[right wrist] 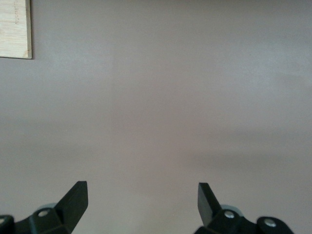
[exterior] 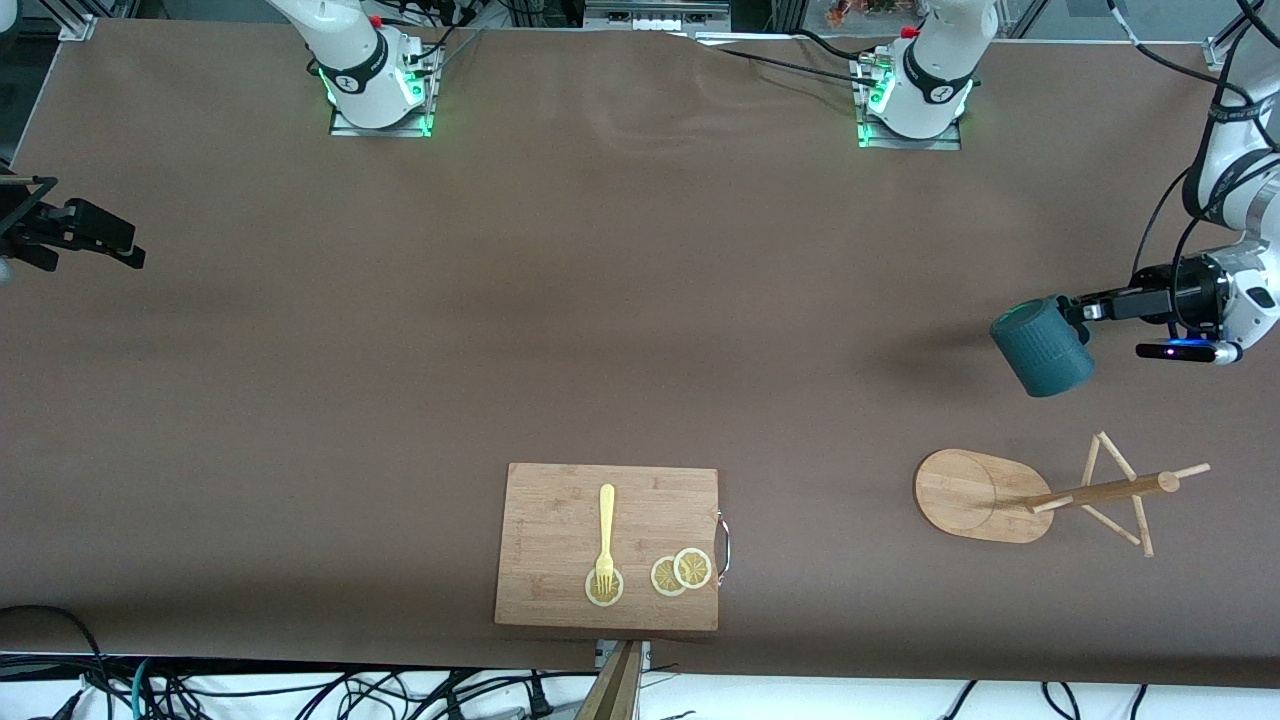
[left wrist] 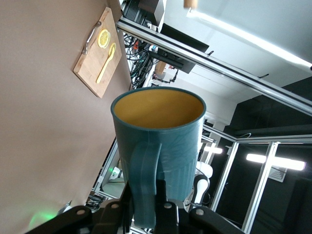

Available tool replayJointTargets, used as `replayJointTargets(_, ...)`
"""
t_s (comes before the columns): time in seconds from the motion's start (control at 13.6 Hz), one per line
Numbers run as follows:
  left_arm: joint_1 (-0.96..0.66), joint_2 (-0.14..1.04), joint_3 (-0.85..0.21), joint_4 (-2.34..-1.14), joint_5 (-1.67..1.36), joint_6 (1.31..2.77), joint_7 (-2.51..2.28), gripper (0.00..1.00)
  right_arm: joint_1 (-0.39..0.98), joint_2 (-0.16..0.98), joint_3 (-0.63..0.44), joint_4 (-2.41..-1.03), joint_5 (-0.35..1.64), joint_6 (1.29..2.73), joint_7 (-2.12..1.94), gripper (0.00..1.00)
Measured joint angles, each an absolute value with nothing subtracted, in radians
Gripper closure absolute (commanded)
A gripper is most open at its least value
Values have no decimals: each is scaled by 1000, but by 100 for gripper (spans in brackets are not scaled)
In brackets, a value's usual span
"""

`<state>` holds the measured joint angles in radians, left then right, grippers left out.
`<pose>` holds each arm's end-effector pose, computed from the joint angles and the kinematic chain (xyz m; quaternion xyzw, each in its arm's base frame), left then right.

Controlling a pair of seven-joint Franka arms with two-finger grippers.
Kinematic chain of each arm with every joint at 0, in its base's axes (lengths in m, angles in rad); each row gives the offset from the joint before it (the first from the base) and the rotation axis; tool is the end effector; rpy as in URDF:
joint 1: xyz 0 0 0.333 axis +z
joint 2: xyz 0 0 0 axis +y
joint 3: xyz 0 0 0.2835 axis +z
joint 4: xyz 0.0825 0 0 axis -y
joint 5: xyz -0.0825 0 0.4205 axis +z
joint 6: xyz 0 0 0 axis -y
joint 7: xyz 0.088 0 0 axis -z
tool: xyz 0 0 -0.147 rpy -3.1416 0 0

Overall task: Pass cup and hang on rack
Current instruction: 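Lift the mug with the left gripper and carry it toward the rack, then lower the mug handle onto a rack peg with the left gripper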

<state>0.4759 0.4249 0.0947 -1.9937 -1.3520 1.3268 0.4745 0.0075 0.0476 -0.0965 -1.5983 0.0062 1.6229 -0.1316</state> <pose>0.5389 0.1550 0.2304 0.6694 0.2230 -0.0586 0.7062 0.6037 -0.0521 0.5141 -0.9997 -0.0211 0.0112 0.0020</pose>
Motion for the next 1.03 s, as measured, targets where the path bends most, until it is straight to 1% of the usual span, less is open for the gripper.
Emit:
replayJointTargets(0.59,491,596,93,-1782,-1429,1312,469,100,8,50,-96,-1599,6,1627,-131,0)
replayJointTargets(0.81,491,654,92,-1722,-1470,1311,467,100,8,56,-96,-1599,6,1628,-131,0)
replayJointTargets(1.03,491,686,90,-1694,-1516,1309,466,100,10,63,-96,-1599,6,1645,-131,0)
